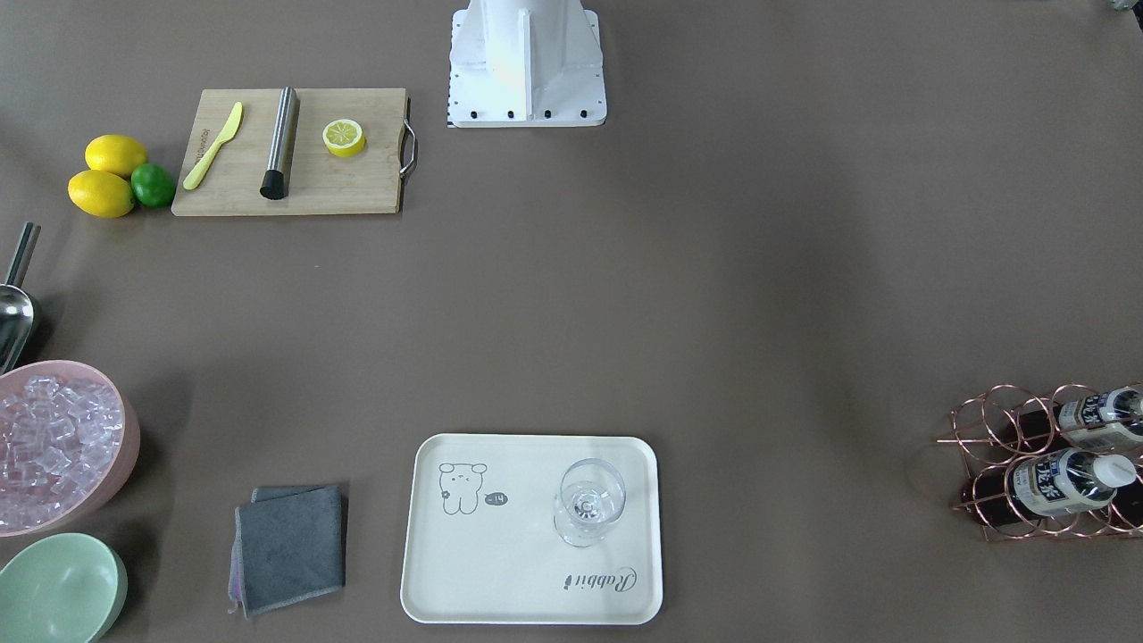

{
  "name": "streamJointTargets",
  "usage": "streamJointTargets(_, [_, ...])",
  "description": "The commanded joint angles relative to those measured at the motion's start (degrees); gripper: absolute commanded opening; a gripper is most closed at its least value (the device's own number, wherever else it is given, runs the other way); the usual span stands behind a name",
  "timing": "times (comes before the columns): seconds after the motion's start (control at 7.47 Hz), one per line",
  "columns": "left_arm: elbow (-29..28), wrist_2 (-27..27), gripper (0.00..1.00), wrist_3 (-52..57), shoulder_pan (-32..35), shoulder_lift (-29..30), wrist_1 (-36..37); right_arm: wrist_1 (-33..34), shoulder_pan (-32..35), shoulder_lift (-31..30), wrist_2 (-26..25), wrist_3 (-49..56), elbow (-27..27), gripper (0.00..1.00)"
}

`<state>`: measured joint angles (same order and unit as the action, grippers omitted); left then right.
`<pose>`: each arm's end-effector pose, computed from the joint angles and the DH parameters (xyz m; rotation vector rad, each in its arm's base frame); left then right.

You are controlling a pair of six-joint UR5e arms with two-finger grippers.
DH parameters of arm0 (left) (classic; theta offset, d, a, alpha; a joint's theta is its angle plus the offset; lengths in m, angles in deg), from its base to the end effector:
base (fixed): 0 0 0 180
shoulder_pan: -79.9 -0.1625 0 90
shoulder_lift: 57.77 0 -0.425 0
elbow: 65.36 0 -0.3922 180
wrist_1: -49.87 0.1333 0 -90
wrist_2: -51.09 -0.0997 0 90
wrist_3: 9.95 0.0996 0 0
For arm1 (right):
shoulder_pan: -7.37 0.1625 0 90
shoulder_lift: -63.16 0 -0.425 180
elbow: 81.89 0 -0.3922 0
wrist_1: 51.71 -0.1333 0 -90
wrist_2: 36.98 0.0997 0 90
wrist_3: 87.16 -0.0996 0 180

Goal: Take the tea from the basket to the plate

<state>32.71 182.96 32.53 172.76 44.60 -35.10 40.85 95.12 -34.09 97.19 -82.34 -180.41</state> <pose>-0.0954 -0.5703 0.4857 0.5300 0.5856 0.7544 0.0467 -0.4387 0.6491 -0.0041 -0.7716 -0.1085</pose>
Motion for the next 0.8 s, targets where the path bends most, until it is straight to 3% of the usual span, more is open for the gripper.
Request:
streamJointTargets(0.0, [-6.0, -0.1, 0.98, 12.3, 0.0, 9.2, 6.3, 0.0, -0.2, -0.4, 0.0, 0.0, 0.0, 1.0])
streamJointTargets(0.67, [-15.8, -0.5, 0.98, 28.6, -4.3, 18.2, 5.6, 0.1, -0.3, -0.5, -2.0, 0.0, 0.3, 1.0])
